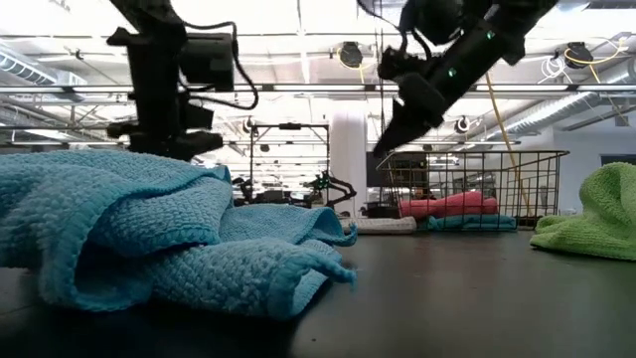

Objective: Fold microfiber towels
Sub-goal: Fold the gray towel

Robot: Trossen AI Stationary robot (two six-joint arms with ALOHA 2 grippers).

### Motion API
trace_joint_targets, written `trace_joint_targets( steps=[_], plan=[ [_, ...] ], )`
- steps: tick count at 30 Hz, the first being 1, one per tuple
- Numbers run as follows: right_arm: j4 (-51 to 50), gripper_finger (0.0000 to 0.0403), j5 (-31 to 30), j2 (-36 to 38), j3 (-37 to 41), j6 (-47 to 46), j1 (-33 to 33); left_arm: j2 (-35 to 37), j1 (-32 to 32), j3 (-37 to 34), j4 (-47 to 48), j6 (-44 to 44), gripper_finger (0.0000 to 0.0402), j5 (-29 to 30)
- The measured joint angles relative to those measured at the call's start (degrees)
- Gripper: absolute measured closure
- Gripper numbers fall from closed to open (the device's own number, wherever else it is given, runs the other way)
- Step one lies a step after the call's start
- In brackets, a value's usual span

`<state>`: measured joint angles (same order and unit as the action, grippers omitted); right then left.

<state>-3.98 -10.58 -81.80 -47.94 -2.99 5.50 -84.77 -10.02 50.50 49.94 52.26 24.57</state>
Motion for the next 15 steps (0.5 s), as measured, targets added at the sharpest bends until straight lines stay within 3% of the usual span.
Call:
trace_joint_targets(
  steps=[7, 15],
  plan=[
    [3.58, 0.0398, 0.1, -4.43, 3.28, -5.62, -0.62, 0.01, 2.6, -4.59, -0.66, 5.45, 0.0262, -1.06],
    [7.71, 0.0402, 0.12, -7.18, 3.52, -5.81, -0.73, 0.0, 3.06, -8.54, -5.33, 6.7, 0.0347, -1.09]
  ],
)
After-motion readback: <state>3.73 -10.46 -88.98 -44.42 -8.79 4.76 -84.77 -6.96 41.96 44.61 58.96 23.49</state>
